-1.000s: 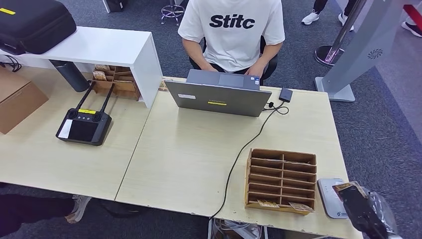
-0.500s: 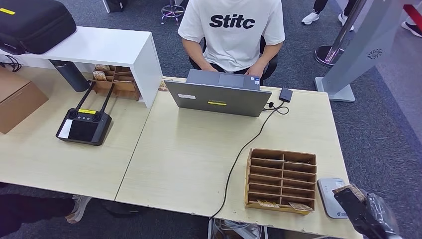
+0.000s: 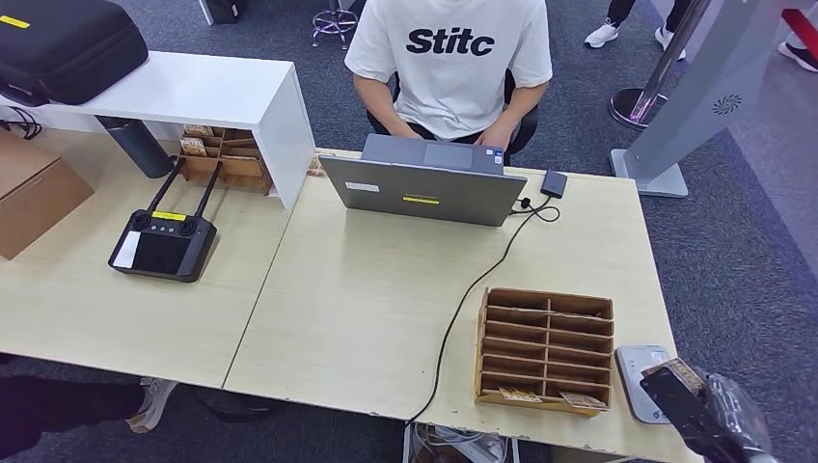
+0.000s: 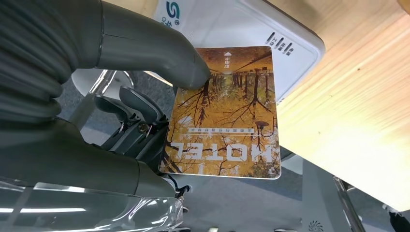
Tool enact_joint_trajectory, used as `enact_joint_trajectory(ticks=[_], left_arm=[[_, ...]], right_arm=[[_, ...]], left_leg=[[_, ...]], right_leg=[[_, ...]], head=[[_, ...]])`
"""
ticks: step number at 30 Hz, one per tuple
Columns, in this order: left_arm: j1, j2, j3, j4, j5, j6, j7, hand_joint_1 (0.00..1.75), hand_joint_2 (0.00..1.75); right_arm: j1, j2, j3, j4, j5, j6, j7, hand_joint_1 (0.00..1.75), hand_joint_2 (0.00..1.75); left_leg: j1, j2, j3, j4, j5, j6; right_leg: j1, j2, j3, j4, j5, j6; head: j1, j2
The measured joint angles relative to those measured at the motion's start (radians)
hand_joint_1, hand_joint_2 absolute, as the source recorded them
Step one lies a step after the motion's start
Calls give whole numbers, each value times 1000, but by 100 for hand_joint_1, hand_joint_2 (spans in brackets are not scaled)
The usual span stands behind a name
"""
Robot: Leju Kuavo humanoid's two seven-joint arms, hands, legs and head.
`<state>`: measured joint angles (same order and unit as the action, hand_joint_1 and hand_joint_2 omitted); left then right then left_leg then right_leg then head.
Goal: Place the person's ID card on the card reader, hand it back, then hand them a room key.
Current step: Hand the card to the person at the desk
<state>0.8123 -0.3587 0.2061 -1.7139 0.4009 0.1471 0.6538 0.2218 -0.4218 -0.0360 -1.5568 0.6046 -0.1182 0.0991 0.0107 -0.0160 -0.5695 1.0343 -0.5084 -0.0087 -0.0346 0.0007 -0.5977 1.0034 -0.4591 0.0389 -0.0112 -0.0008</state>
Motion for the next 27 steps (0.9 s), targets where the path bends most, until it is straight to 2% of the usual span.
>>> enact_joint_trajectory(ticks=[20, 27], left_arm=[[-14, 0, 20, 18, -6, -10, 1, 0, 175], [-16, 0, 20, 24, -4, -9, -8, 0, 175]], right_arm=[[-7, -48, 48, 6, 13, 31, 37, 175, 175], [-7, -48, 43, -4, -17, -12, -7, 175, 175]], left_leg=[[0, 0, 0, 0, 0, 0], [0, 0, 0, 0, 0, 0]], right_leg=[[0, 0, 0, 0, 0, 0], [0, 0, 0, 0, 0, 0]], head=[[0, 0], [0, 0]])
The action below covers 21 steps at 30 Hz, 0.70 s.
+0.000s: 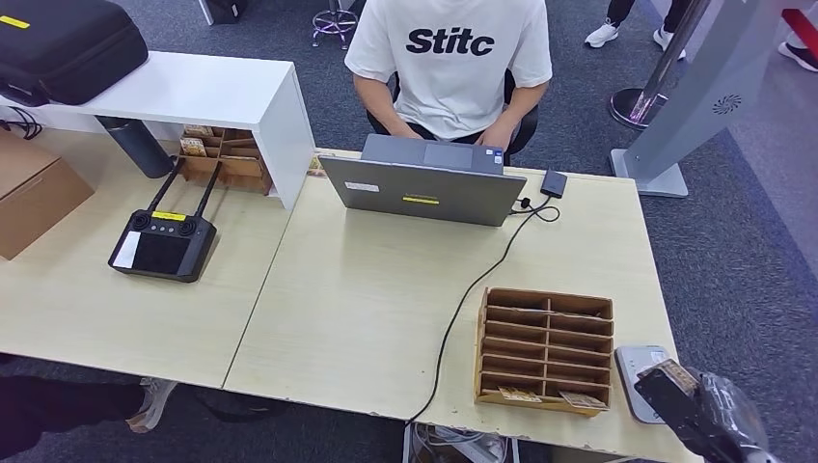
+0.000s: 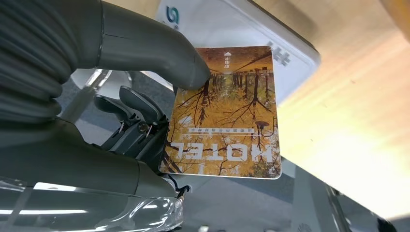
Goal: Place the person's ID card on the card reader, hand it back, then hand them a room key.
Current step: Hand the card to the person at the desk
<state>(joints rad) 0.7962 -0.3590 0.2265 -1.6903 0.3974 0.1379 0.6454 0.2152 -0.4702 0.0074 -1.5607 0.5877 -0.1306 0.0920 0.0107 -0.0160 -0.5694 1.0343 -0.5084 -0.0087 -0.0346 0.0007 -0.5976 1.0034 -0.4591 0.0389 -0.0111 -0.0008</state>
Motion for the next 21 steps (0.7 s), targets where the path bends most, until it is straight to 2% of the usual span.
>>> enact_joint_trajectory(ticks=[4, 10, 15, 21], left_arm=[[0, 0, -1, 3, 4, 4, -15, 0, 175], [0, 0, -1, 7, 7, -5, -32, 0, 175], [-4, 0, -1, 17, 2, -36, -43, 0, 175], [-13, 0, 3, 30, -14, -65, -47, 0, 175]], right_arm=[[-2, 0, -28, -42, -5, -42, -43, 175, 175], [-39, -3, -85, -110, -21, -51, -104, 175, 175], [-137, -20, -100, -141, -22, -50, -151, 175, 175], [-261, -33, -81, -142, -20, -42, -170, 175, 175]], left_leg=[[0, 0, 0, 0, 0, 0], [0, 1, 0, 0, 0, 0], [-1, 3, 1, 0, 0, 0], [-1, 1, 1, 0, 0, 0]], right_leg=[[0, 0, 0, 0, 0, 0], [-1, 1, 0, 0, 0, 0], [-1, 2, 0, 0, 1, 0], [-1, 2, 2, 0, 1, 1]], head=[[0, 0], [0, 0], [0, 0], [0, 0]])
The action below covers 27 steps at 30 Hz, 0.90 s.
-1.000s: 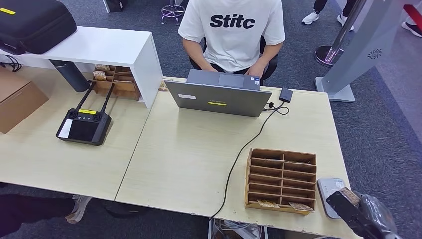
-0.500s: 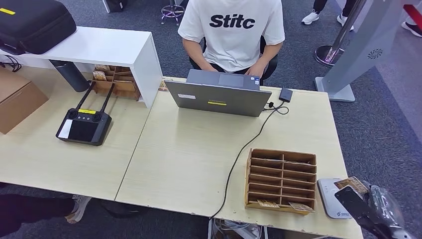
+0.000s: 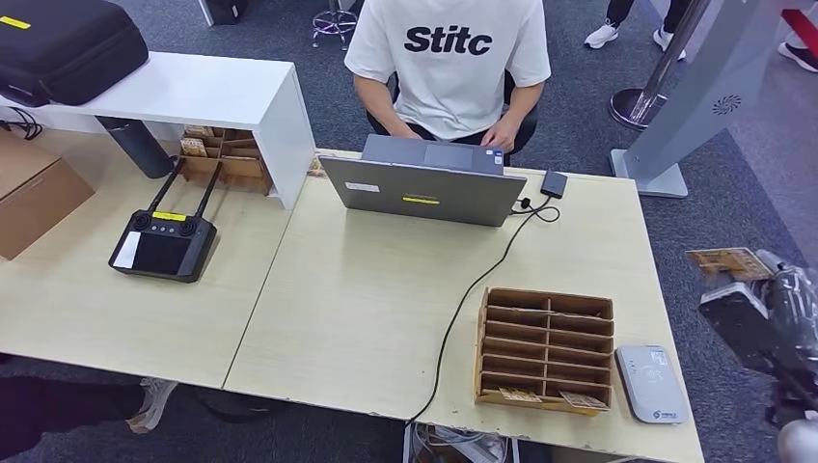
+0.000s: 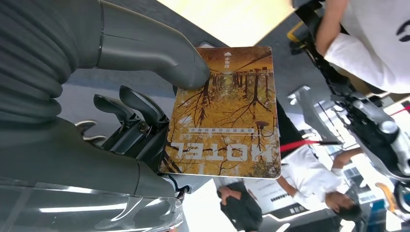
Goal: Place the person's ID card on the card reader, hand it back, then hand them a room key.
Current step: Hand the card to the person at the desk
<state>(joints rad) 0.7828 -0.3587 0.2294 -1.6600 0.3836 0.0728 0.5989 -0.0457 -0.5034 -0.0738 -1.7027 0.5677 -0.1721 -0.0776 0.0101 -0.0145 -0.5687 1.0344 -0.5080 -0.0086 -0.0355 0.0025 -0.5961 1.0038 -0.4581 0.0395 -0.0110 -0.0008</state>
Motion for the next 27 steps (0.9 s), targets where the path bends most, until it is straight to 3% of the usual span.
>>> enact_joint_trajectory(ticks=[4, 7, 9, 15, 27], left_arm=[[-37, 0, 38, 22, -202, -144, -57, 0, 175], [-108, 1, 114, 61, -463, -322, -196, 0, 175], [-155, 1, 164, 81, -571, -391, -289, 0, 175], [-217, 1, 226, 87, -720, -431, -417, 0, 175], [-261, 1, 301, 31, -807, -465, -468, 0, 175]], right_arm=[[-166, -3, 93, 24, 19, 48, -18, 175, 175], [-340, 10, 224, 73, 51, 86, 7, 175, 175], [-453, 31, 307, 116, 65, 102, 26, 175, 175], [-691, 103, 473, 251, 62, 140, 65, 175, 175], [-956, 234, 598, 560, 81, 181, 129, 175, 175]], left_leg=[[0, 6, 0, 0, 0, 0], [1, 7, 0, 0, 3, -2], [1, 5, 0, 0, 5, -3], [1, 3, 0, 0, 7, -4], [1, 2, -1, 0, 7, -4]], right_leg=[[0, 6, -2, 1, 2, -2], [0, 7, -3, 1, 4, -2], [0, 6, -3, 2, 5, -3], [0, 4, -3, 4, 5, -4], [0, 3, -4, 3, 5, -4]], head=[[0, 0], [0, 0], [0, 0], [0, 0], [0, 0]])
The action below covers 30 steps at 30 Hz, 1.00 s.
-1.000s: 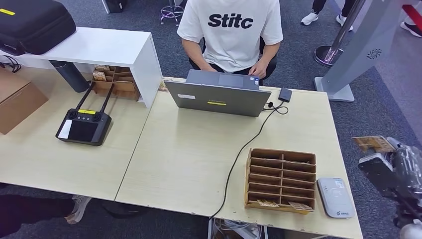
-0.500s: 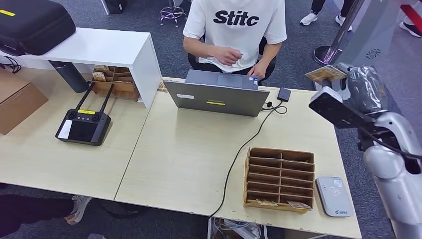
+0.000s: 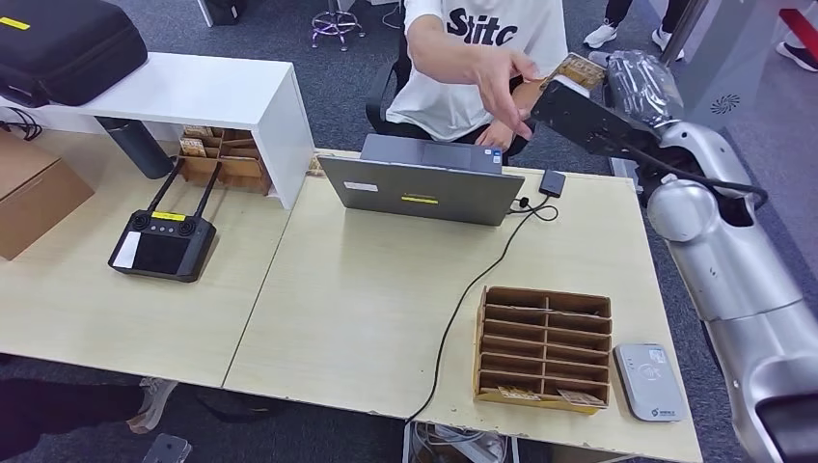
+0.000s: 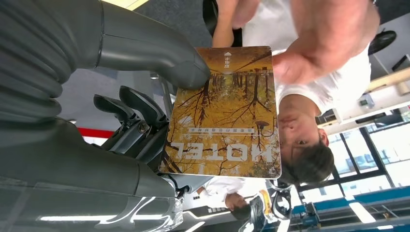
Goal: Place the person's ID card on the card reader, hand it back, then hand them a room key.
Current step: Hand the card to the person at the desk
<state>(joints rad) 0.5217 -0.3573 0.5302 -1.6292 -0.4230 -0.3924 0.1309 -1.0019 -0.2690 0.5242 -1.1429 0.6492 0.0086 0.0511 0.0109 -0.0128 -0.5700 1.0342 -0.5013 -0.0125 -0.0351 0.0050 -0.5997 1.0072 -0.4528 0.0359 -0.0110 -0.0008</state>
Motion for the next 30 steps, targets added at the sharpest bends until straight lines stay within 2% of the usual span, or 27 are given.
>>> enact_joint_trajectory(ticks=[8, 10, 12, 14, 17, 21, 26, 30], left_arm=[[-52, -1, 40, 33, -31, -18, -13, 0, 175], [-59, -2, 46, 51, -39, -19, -15, 0, 175], [-65, -2, 54, 70, -46, -22, -16, 0, 175], [-70, -2, 64, 88, -55, -25, -17, 0, 175], [-76, -2, 81, 110, -68, -29, -19, 0, 175], [-81, -2, 100, 138, -85, -35, -20, 0, 175], [-80, -2, 118, 170, -98, -31, -15, 0, 175], [-66, -2, 118, 183, -94, -18, 8, 0, 175]], right_arm=[[-135, 99, 55, 246, 43, 16, 50, 175, 175], [-149, 117, 61, 291, 39, 14, 52, 168, 175], [-154, 130, 64, 320, 31, 8, 46, 80, 175], [-153, 137, 68, 334, 20, 2, 36, 0, 175], [-142, 141, 69, 332, 0, -12, 21, 0, 175], [-95, 139, 64, 271, -33, -40, -3, 0, 0], [25, 104, 33, 87, -90, -89, -40, 0, 0], [157, 62, -21, -94, -158, -130, -91, 0, 175]], left_leg=[[0, 1, 1, 0, 0, 0], [0, 1, 1, 0, 0, 0], [0, 1, 1, 0, 0, 0], [0, 1, 1, 0, 0, 0], [0, 0, 1, 0, 0, 0], [0, 0, 1, 0, 0, 0], [0, 0, 0, 0, -1, 0], [0, -1, 0, 0, -1, 0]], right_leg=[[0, 1, 0, 0, 0, -1], [0, 1, 0, 0, 0, -1], [0, 1, 0, 0, 0, -1], [0, 1, 0, 0, 0, -1], [0, 1, 0, 0, 0, -1], [0, 1, -1, -1, 0, 0], [0, 0, -1, -1, 0, 0], [0, 0, -1, -2, 0, 0]], head=[[0, 0], [0, 0], [0, 0], [0, 0], [0, 0], [0, 0], [0, 0], [0, 0]])
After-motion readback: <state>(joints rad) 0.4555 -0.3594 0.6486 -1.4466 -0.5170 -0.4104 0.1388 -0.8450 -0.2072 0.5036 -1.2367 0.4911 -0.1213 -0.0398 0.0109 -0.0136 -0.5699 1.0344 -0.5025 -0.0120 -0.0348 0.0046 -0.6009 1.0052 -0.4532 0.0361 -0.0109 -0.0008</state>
